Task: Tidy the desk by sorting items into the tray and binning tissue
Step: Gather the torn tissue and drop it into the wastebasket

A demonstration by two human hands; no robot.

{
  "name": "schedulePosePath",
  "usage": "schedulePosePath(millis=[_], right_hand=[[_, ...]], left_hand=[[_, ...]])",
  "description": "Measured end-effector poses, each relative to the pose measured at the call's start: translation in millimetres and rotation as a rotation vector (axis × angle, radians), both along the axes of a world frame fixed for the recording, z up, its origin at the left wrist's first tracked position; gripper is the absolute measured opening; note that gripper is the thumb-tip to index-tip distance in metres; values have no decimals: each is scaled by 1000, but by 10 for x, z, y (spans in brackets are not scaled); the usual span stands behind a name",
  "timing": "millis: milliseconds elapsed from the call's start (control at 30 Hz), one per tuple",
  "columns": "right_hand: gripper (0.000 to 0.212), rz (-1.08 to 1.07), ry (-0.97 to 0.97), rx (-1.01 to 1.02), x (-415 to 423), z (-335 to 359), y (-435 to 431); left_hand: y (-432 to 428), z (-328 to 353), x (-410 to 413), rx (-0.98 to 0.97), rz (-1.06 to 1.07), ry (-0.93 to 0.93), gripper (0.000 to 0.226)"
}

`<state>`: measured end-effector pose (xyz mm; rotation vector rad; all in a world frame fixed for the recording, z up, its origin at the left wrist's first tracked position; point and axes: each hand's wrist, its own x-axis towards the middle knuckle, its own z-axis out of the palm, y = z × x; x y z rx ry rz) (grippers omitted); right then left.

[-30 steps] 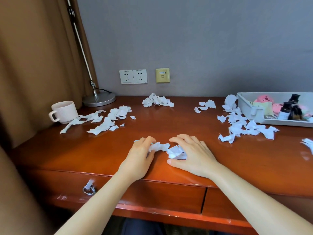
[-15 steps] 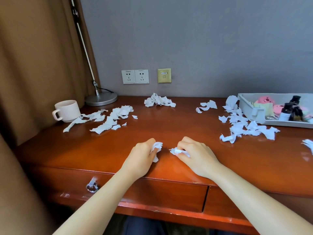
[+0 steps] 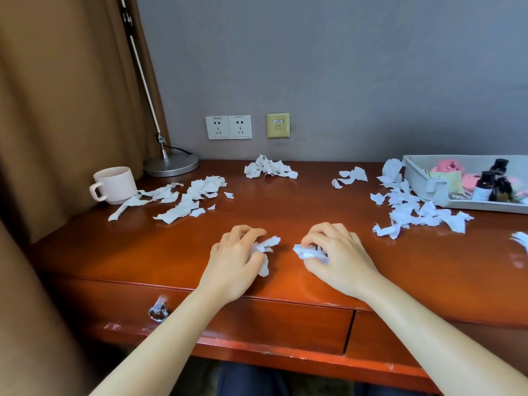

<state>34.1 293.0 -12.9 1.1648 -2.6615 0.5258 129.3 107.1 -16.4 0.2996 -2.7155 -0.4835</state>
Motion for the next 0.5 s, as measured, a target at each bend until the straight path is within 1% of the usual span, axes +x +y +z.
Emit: schedulePosePath(millis=[33,167,233,333,433,500], right_hand=[[49,-7,-1,0,20,4,14],[51,30,-48,51,92,8,36],[50,65,-48,92,94,14,28],[34,83,-60,84,75,21,17],[15,74,-67,35,49,26,25],[14,51,-70,16,43,18,26]], left_hand=[[-2,0,27,-19,-30,-35,47],[9,-21,72,-116,-133,-150,53],[20,-11,57,-127,-146,-183,47],[16,4,33,-67,-168,-150,33],[12,-9,25,-7,-190,-75,24],[20,-30,31,-1,-188,-25,20]])
